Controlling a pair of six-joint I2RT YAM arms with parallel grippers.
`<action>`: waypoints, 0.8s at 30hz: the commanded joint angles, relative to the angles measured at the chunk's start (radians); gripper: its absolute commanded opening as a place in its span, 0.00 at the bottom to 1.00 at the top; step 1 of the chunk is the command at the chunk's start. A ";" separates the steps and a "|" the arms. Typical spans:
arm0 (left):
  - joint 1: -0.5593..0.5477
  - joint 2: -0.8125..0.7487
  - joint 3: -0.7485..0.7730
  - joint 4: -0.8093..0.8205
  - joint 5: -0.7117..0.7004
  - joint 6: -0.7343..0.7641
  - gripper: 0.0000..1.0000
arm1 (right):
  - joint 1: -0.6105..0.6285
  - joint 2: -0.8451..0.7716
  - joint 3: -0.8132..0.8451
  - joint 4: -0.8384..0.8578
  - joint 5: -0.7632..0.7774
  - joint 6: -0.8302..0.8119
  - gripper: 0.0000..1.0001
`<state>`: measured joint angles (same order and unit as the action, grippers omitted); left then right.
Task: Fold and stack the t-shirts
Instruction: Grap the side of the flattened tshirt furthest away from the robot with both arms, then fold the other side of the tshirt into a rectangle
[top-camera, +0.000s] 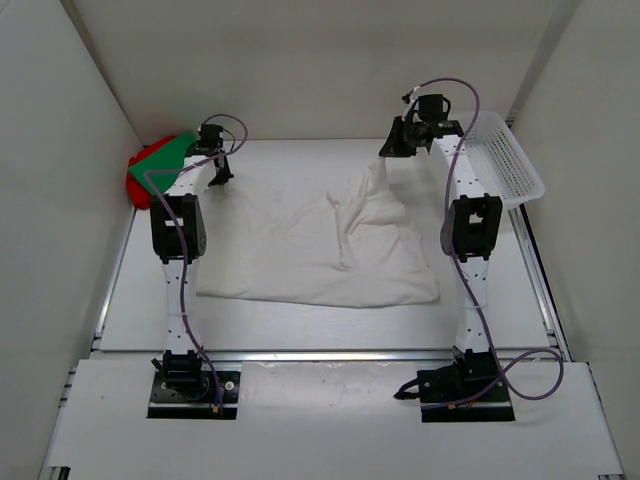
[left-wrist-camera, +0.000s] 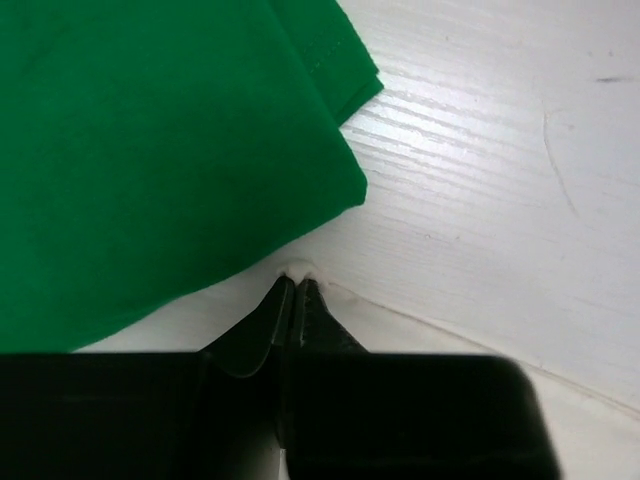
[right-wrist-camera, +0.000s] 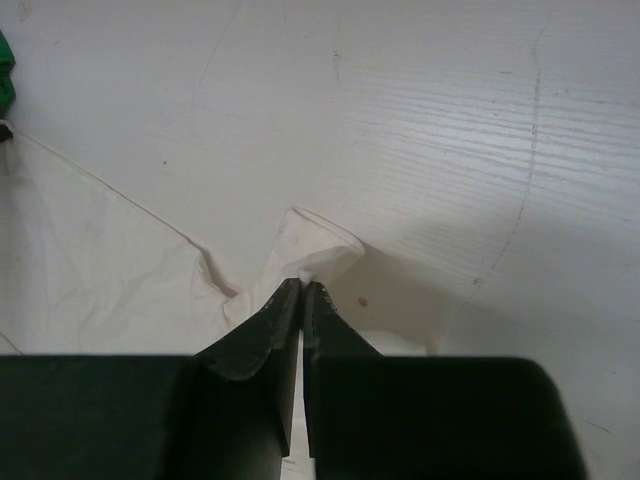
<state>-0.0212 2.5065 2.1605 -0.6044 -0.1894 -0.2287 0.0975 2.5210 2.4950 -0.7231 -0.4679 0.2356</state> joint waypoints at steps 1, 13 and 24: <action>-0.006 0.005 0.045 -0.029 -0.059 -0.006 0.00 | -0.016 -0.033 0.030 0.010 -0.028 -0.001 0.00; -0.005 -0.405 -0.414 0.179 0.011 -0.069 0.00 | 0.017 -0.321 -0.315 -0.090 0.163 -0.102 0.00; 0.073 -0.780 -0.804 0.308 0.183 -0.165 0.00 | 0.045 -0.792 -0.933 0.129 0.279 -0.050 0.00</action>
<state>0.0158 1.8275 1.4174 -0.3481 -0.0757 -0.3550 0.1257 1.8217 1.6295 -0.6903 -0.2714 0.1761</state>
